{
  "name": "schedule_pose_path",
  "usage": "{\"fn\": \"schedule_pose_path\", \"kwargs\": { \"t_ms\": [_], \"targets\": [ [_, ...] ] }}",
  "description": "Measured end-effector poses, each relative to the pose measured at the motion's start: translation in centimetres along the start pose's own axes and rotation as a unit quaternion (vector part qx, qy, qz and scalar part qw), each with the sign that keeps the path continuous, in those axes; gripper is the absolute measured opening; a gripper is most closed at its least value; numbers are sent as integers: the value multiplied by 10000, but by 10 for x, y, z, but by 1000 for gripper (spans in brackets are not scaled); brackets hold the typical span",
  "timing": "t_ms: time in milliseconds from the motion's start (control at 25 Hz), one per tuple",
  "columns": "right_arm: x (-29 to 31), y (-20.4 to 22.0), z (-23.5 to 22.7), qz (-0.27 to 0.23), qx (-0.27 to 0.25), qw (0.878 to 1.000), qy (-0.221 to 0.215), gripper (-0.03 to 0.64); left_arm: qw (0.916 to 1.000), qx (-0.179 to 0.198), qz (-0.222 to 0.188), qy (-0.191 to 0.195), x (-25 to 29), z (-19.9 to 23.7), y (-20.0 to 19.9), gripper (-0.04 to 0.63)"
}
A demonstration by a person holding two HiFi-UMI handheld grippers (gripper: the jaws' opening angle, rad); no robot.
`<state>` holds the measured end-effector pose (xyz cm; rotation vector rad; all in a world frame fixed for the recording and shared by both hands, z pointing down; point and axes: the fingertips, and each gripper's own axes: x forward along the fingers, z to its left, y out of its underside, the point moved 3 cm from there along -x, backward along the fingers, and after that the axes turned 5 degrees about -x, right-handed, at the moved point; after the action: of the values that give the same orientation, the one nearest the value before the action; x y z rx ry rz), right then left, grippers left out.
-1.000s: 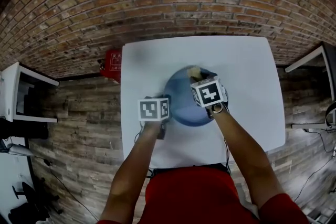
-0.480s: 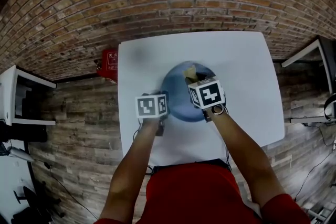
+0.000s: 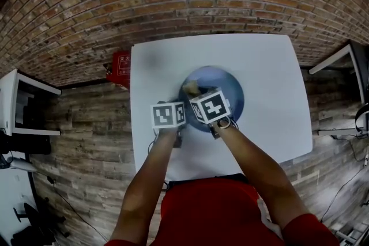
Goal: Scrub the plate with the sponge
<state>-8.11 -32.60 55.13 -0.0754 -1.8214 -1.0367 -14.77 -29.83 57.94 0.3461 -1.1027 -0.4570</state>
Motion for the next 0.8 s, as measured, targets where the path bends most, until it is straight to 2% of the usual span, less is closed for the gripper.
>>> {"fn": "schedule_pose_path", "kwargs": {
  "t_ms": [200,520,640,800],
  "targets": [
    [-19,15,-40,91,64,9991,406,153,10000,25,4,-17,0,1,0,55],
    [-57,50,-110,211,530,9923,1101,153,10000,49,13,-40,-1,1,1,55],
    [-62,48,-99,94,569,9931,1017,153,10000,45,26,-46,-1,0,2,55],
    [-54,33,-44,-151,470,9978,432,153,10000,40,21,-43,-1,-1,2,55]
  ]
}}
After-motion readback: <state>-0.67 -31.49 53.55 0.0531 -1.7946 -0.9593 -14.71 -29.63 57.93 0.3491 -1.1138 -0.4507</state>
